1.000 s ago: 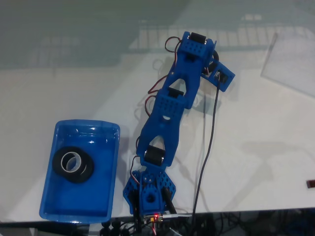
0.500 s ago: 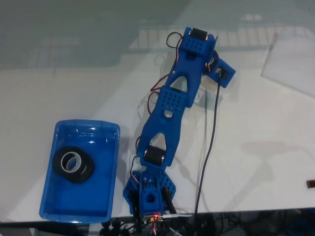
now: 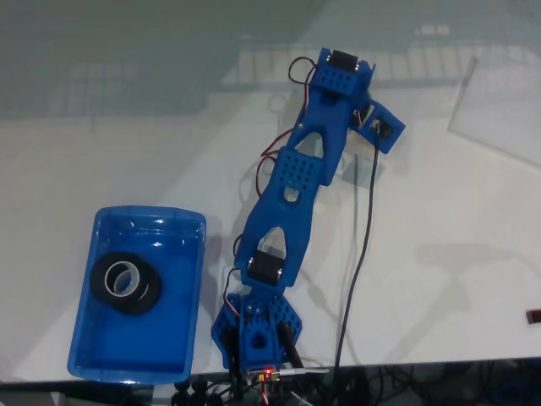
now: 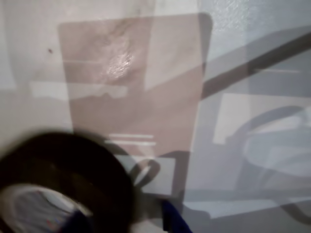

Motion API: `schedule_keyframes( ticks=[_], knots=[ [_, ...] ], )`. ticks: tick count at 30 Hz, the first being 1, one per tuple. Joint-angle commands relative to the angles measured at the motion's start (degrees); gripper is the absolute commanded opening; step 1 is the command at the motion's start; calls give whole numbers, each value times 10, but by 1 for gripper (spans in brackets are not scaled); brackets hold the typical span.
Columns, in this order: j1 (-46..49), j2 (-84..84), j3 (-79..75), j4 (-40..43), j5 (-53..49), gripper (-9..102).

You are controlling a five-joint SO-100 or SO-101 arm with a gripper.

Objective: Grasp all tape and put them in the bin.

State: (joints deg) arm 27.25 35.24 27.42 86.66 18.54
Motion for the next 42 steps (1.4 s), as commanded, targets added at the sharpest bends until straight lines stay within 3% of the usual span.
schedule_keyframes(
  ticks=[1,12,18,28,42],
  knots=[
    [3,1,-16,7,14,0],
    [7,10,-14,8,27,0],
    [4,103,37,4,25,0],
    [-83,396,308,-4,-18,0],
    [-300,824,666,-92,-74,0]
  ],
)
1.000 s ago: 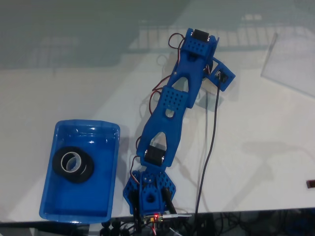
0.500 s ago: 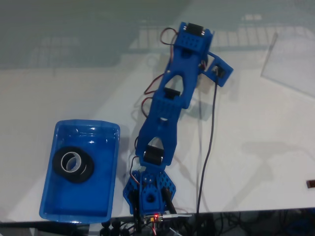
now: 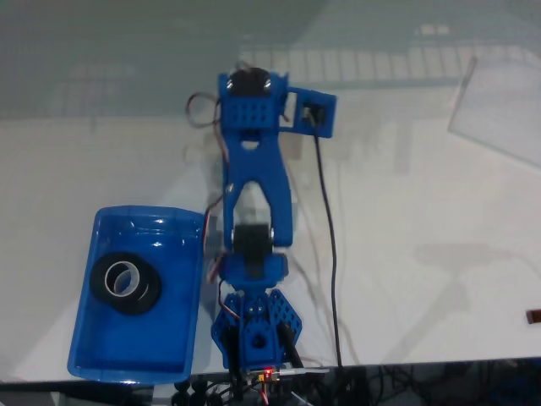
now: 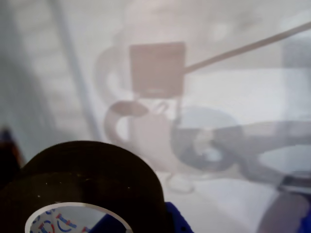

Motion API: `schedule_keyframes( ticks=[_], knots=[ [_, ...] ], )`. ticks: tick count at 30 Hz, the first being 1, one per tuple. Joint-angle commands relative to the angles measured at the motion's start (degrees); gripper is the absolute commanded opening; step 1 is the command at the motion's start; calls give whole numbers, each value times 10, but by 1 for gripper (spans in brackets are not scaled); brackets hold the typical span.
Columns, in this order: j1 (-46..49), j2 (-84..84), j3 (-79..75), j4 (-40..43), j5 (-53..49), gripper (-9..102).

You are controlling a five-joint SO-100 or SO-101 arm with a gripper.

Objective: Grasp all tape and put them in the bin.

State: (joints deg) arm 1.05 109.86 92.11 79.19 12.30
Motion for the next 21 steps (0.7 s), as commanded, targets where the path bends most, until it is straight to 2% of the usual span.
schedule_keyframes(
  ticks=[1,13,21],
  knots=[
    [-54,100,36,-25,-13,0],
    [-303,394,277,-54,-121,0],
    [-422,486,418,-70,-207,0]
  ],
)
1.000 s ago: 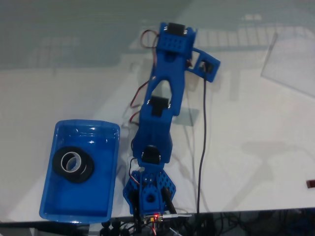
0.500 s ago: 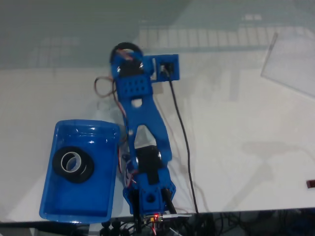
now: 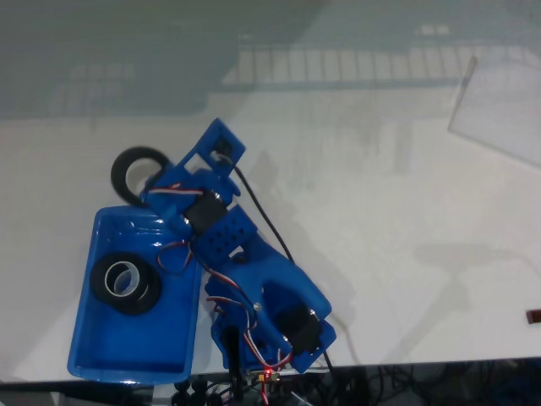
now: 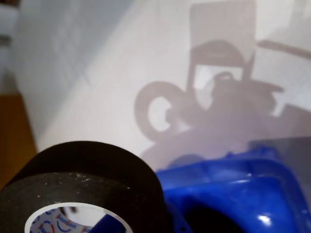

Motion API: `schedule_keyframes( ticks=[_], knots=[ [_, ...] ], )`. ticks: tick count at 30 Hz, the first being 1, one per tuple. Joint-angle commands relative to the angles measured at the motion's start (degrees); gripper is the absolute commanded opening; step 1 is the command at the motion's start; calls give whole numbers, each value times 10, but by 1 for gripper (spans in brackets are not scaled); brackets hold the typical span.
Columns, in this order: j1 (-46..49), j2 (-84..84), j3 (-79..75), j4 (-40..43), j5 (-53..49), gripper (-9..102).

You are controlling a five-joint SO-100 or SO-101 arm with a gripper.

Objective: Grasp all tape and put them in the bin.

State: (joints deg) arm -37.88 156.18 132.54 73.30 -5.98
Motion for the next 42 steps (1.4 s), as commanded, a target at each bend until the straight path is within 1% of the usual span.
schedule_keyframes(
  ticks=[1,13,20,21,28,30,32,39,42],
  knots=[
    [-45,30,27,-11,-31,0],
    [-172,91,95,5,-69,0],
    [-192,116,101,31,-79,0],
    [-191,116,101,31,-80,1],
    [-189,118,100,27,-82,22],
    [-189,119,98,26,-82,26],
    [-190,121,97,25,-74,28],
    [-179,128,94,-10,-52,28],
    [-149,131,94,-37,-50,28]
  ],
)
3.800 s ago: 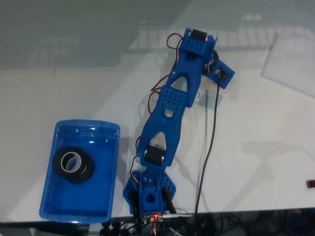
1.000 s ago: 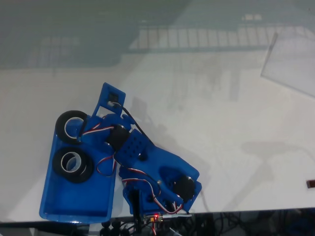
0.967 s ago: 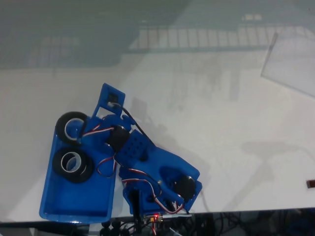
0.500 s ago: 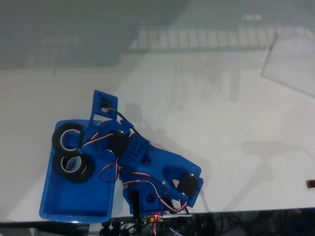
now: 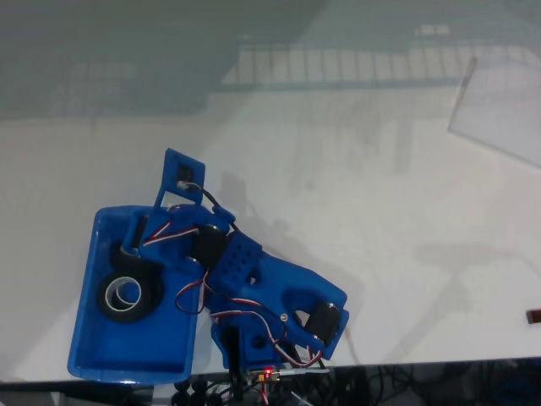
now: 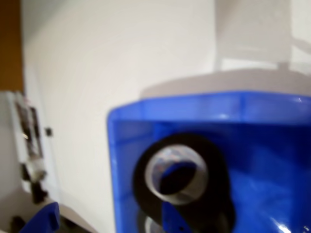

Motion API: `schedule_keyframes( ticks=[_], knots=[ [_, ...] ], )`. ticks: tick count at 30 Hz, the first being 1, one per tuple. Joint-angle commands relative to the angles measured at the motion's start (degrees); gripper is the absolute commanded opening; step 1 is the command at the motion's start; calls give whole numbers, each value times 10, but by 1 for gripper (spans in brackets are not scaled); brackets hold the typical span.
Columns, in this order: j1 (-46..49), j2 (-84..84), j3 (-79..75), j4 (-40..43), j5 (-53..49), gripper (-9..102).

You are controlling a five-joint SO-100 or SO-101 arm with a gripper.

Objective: Grasp all tape and put them in the bin.

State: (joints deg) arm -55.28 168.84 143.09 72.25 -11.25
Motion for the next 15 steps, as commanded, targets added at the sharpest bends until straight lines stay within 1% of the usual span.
schedule_keyframes(
  ticks=[1,7,10,15],
  knots=[
    [40,6,-11,-41,4,28],
    [195,-2,-11,-185,38,29],
    [283,1,-4,-239,55,29],
    [425,27,73,-355,91,28]
  ],
)
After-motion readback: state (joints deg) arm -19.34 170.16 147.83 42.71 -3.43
